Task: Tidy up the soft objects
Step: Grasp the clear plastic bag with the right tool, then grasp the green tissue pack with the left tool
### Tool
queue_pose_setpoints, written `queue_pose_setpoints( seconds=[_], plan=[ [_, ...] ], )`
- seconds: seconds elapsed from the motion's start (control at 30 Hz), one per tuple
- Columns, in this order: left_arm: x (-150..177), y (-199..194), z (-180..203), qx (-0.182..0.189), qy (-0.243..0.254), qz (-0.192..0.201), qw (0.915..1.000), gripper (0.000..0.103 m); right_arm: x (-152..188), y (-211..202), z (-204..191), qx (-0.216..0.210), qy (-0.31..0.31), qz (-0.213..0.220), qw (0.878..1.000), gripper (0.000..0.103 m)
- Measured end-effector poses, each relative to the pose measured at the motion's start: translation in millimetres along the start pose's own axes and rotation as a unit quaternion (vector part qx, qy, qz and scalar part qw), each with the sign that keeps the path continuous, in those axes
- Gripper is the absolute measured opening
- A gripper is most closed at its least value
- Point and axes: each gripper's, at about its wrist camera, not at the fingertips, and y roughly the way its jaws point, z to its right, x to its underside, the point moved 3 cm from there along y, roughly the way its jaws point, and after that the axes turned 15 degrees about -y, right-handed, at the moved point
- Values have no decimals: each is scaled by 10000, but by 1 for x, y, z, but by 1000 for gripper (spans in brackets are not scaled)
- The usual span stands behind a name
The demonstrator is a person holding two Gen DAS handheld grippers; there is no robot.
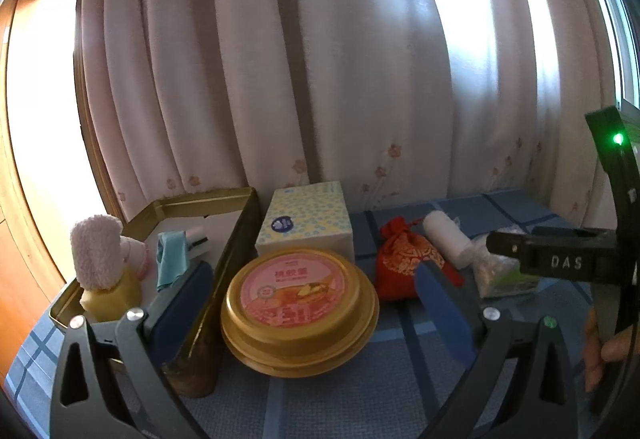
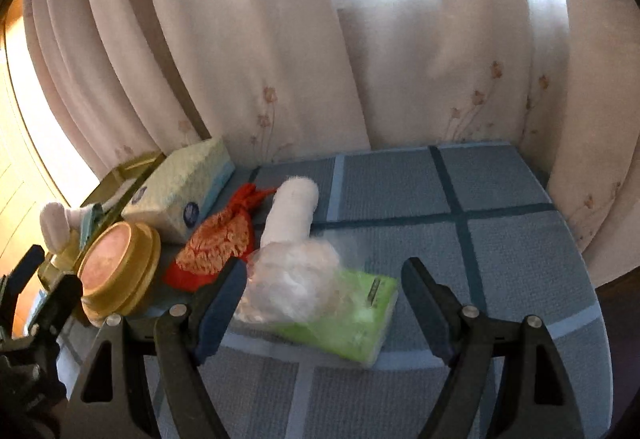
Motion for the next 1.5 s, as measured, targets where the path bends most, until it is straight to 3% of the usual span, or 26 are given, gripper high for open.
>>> queue_pose_setpoints(
  seconds=[0.1, 0.13, 0.17, 0.3, 0.43, 0.53, 0.63, 0.73, 0.9, 1.13, 1.23, 1.3, 1.43, 1.5],
  plan=[
    [1, 0, 1, -19, 32, 1, 10000, 102, -4, 8, -1, -144, -14, -17, 9999, 80],
    [1, 1, 2, -33, 43, -2, 10000, 102, -5, 11, -2, -209, -13, -45, 9998, 68],
    [1, 1, 2, -42, 52, -5, 10000, 102, -4, 11, -3, -299, -22, -73, 9995, 47],
    [2, 2, 4, -75, 125, -6, 9999, 102, -5, 11, -4, -387, -8, -9, 9992, 31],
    [4, 0, 11, -55, 273, 54, 9996, 102, -6, -11, 4, -501, 177, 682, 9962, 30],
    [5, -4, 20, 134, 332, 134, 9993, 102, -4, -35, 17, -161, 348, 1285, 9910, 30],
    [7, -6, 35, 487, 304, 86, 9983, 102, -2, -51, 33, 762, 456, 1510, 9845, 30],
    [13, -4, 62, 907, 424, -131, 9949, 102, -2, -66, 37, 1787, 189, 1663, 9695, 30],
    [28, 21, 112, 1353, 569, -867, 9854, 101, -3, -78, 39, 2452, 125, 1770, 9531, 30],
    [44, 62, 157, 1204, 670, -1640, 9768, 92, 0, -80, 46, 2418, 340, 1805, 9528, 30],
    [52, 77, 171, 1070, 805, -1984, 9709, 84, -1, -80, 46, 2368, 350, 1814, 9538, 30],
    [55, 85, 177, 1038, 803, -2178, 9671, 83, -1, -80, 45, 2349, 331, 1828, 9541, 30],
    [60, 103, 175, 860, 689, -2610, 9590, 71, 0, -79, 47, 2282, 379, 1772, 9566, 30],
    [57, 104, 171, 960, 505, -2705, 9566, 70, 0, -78, 47, 2273, 396, 1760, 9570, 30]
  ],
)
